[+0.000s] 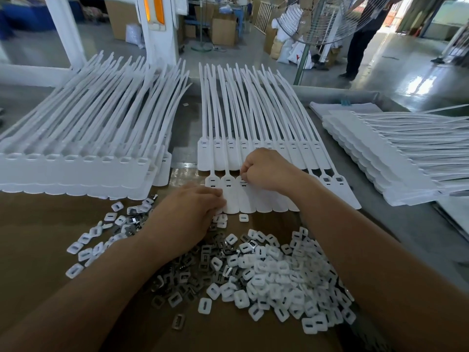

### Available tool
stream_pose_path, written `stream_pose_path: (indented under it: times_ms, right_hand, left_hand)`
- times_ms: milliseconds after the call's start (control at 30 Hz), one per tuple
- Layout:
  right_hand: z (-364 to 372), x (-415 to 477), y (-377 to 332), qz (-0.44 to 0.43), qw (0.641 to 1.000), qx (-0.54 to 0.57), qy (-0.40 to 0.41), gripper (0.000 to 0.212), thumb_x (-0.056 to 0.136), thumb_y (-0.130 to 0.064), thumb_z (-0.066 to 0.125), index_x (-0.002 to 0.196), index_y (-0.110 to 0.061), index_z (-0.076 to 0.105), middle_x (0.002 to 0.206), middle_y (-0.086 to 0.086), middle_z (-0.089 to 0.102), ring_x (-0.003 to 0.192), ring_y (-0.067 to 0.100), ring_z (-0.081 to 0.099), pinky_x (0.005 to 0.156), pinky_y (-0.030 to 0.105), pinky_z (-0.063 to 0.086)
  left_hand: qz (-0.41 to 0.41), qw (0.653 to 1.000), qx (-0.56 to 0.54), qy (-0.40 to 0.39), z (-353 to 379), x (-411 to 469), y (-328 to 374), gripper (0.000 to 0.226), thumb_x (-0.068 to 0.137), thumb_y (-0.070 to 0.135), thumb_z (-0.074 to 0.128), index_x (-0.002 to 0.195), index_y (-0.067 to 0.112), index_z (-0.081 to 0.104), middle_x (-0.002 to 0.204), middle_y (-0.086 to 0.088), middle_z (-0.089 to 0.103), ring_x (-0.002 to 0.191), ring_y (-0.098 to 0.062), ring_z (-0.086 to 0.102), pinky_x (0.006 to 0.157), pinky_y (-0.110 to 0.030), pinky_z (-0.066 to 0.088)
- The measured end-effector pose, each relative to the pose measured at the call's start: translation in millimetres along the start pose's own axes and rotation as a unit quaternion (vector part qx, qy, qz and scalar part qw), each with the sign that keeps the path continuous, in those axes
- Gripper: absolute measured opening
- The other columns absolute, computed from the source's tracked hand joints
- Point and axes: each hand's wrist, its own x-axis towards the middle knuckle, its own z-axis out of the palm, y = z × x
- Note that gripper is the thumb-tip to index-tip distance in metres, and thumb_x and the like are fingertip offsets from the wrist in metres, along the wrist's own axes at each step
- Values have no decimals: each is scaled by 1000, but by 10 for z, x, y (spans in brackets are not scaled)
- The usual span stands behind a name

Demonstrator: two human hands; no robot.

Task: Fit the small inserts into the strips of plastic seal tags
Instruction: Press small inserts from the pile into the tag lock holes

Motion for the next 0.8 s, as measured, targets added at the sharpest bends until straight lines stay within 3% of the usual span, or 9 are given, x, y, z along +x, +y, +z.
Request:
stream_pose_path:
  times_ms: [167, 267, 333, 533, 700, 800]
  right_hand:
    - [2, -8, -1, -4, 1000, 23, 5, 22, 86, -4, 51, 104, 2, 64, 106, 10, 66, 100, 25, 61, 85, 37, 52]
    - [-38, -61, 35, -42, 997, 67, 8, 11, 86, -3, 55, 85, -9, 65, 79, -10, 57, 85, 12, 54, 61, 15, 41]
    - [-24, -77, 57, -57, 995, 84, 14, 14, 85, -3, 59, 80, -15, 63, 74, -15, 51, 80, 7, 50, 59, 11, 36]
    - [22, -34, 93, -41, 991, 117, 47, 18, 80, -11, 68, 84, -20, 53, 78, -11, 49, 78, 8, 50, 70, 24, 40]
    - [0, 0, 65, -21, 992, 116, 39, 27, 79, -8, 68, 68, -25, 50, 74, -11, 51, 68, 3, 48, 57, 19, 39]
    - [18, -4, 80, -21, 992, 114, 42, 28, 79, -9, 68, 66, -26, 50, 73, -11, 51, 68, 2, 47, 58, 21, 39]
  left_hand:
    - [-2, 1000, -4, 1, -3, -1, 2, 28, 92, 23, 48, 115, 26, 62, 130, 10, 53, 119, -11, 47, 95, -19, 28]
    - [-1, 1000, -2, 2, 0, 7, 6, 28, 92, 24, 48, 116, 26, 62, 129, 9, 53, 119, -11, 47, 96, -19, 29]
    - [-2, 1000, -3, 4, 0, 4, 4, 27, 92, 23, 48, 114, 26, 63, 128, 9, 54, 119, -12, 47, 97, -20, 29]
    - [-1, 1000, 3, 6, -5, 14, 8, 27, 92, 23, 48, 114, 26, 63, 128, 9, 55, 119, -11, 47, 96, -19, 28]
    - [1, 1000, 7, 3, -6, 9, 4, 29, 93, 25, 46, 117, 28, 61, 130, 12, 52, 121, -9, 44, 96, -16, 25]
    - [1, 1000, 6, 6, -8, 8, 14, 29, 92, 24, 46, 117, 27, 61, 130, 10, 53, 121, -9, 44, 95, -15, 24]
